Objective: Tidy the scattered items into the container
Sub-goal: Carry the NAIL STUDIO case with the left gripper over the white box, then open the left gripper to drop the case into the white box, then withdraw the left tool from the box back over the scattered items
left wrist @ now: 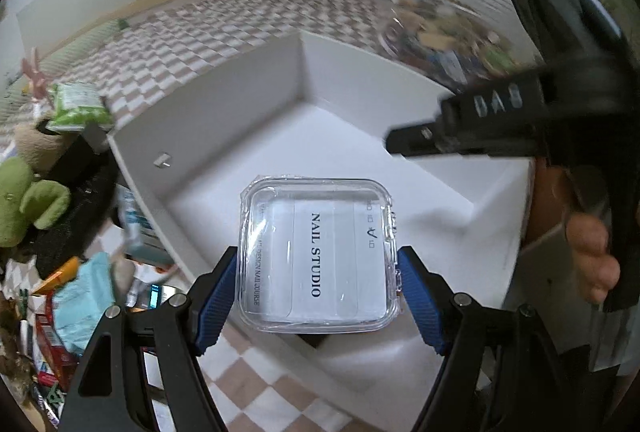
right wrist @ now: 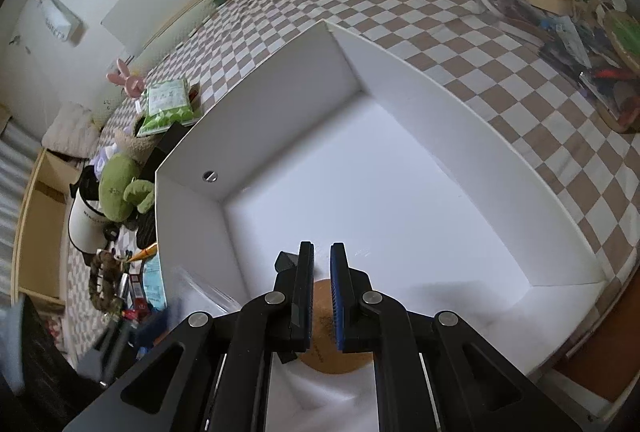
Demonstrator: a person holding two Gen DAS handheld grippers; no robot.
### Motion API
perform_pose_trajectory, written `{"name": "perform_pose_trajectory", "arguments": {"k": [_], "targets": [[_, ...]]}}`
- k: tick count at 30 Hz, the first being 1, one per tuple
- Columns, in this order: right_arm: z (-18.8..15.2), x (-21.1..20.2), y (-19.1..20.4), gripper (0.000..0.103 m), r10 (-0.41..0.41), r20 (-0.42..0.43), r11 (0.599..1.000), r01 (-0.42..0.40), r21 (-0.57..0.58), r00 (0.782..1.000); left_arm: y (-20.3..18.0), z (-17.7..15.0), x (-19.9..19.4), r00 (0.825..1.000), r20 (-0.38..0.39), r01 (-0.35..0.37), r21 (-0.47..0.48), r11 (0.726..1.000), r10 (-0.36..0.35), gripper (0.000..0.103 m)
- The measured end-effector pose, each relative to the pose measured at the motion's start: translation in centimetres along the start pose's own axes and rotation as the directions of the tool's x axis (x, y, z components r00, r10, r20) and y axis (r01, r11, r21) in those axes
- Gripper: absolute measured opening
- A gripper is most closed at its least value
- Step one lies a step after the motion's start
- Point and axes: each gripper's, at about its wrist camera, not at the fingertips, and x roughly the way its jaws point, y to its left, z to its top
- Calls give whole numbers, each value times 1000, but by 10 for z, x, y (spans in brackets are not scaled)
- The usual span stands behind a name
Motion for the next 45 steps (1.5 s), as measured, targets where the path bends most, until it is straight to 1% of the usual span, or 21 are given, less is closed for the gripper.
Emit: {"name": "perform_pose_trajectory", "arguments": {"k": [3,6,10,14,16,18,26,32,33,35,38,40,41,42,43,44,45], "targets": [[1,-1,-3,8,5,2,1000,-6,10,1000,-9,-2,8,1000,-25,9,20,1000,-9,77],[1,-2,-4,8,4,5,1000,-5,15,1000,-16,-1,13,999,-30,-10,48,999,11,77],[2,-1,-4,8,3,4,1000,-3,13,1000,-21,-1,19,999,-51,4,55,998,-1,78],[3,0,-4,8,0,1,1000,0,6,1000,-20,-2,20,999,-41,-1,49,999,3,79],[3,0,-3,8,-2,2,1000,2,6,1000,-19,-2,19,999,-39,5,43,999,-3,84],[3,0,-4,8,0,1,1000,0,7,1000,-18,-2,17,999,-35,5,39,999,-4,86],[2,-4,0,8,0,7,1000,0,-3,1000,-14,-3,7,1000,-16,4,16,1000,-3,86],[1,-11,2,8,-5,32,1000,5,2,999,-9,-3,-7,1000,20,-5,-4,1000,5,87],[0,-12,2,8,-1,38,1000,1,3,999,-8,-4,-10,1000,25,-8,-7,1000,8,88],[-1,-14,5,8,14,49,1000,-14,-7,999,-5,-6,-16,999,40,-14,-15,1000,14,95],[-3,-14,8,8,50,30,999,-50,-7,998,1,-8,-25,998,61,-26,-25,999,27,96],[-6,-15,13,8,54,33,998,-54,-14,998,5,-8,-31,997,70,-34,-37,999,36,96],[-8,-16,17,8,39,41,999,-37,-33,998,8,-9,-34,996,75,-38,-43,998,41,96],[-11,-16,21,12,27,46,999,-25,-47,999,10,-9,-37,996,80,-43,-49,998,47,96],[-13,-16,23,31,21,49,998,-18,-54,999,12,-10,-40,995,84,-49,-52,997,53,96],[-16,-17,25,48,12,58,998,-9,-56,998,14,-11,-44,994,88,-55,-57,997,60,96],[-18,-19,26,79,3,80,999,1,-50,997,16,-12,-47,993,93,-62,-61,996,67,96]]}}
